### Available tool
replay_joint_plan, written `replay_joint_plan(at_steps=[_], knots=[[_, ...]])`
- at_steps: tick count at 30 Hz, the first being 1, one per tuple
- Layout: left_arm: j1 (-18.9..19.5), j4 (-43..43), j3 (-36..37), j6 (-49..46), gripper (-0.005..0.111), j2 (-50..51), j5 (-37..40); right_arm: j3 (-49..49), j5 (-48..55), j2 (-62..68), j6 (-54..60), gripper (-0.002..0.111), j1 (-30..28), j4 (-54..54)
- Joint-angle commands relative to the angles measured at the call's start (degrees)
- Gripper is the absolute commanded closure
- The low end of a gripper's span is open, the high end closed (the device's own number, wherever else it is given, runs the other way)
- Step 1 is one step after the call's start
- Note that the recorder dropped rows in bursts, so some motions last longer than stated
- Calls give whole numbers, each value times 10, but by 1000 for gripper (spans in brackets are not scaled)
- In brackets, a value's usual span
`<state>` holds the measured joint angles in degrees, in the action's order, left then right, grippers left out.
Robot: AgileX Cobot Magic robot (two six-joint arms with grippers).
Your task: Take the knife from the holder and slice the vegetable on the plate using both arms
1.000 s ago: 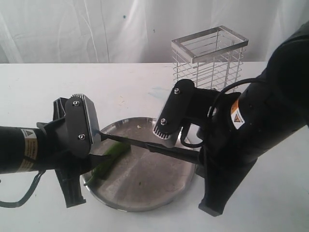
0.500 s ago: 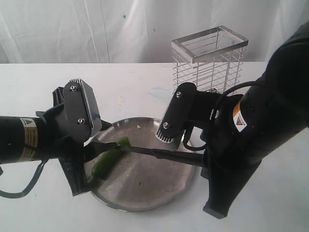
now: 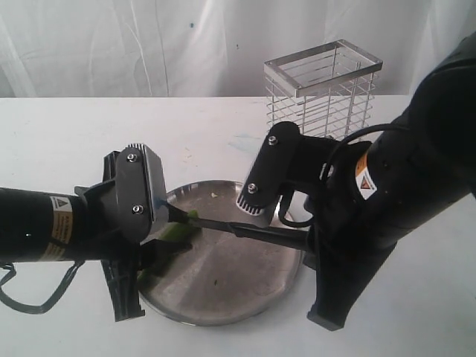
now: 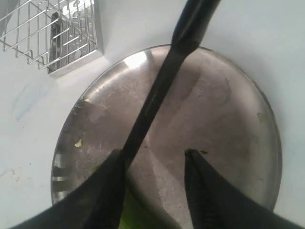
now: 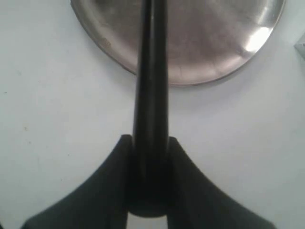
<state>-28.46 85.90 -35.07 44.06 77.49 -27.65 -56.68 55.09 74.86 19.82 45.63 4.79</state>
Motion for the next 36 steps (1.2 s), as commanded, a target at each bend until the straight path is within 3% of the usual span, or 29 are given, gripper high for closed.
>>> replay_joint_plan(at_steps=[1,36], knots=[[-3,5,-4,-10,61,8,0,1,-9,-4,8,108,-3,3],[-3,-36,-4,-30,67,32,1,1,9,-4,41,108,-3,-31]])
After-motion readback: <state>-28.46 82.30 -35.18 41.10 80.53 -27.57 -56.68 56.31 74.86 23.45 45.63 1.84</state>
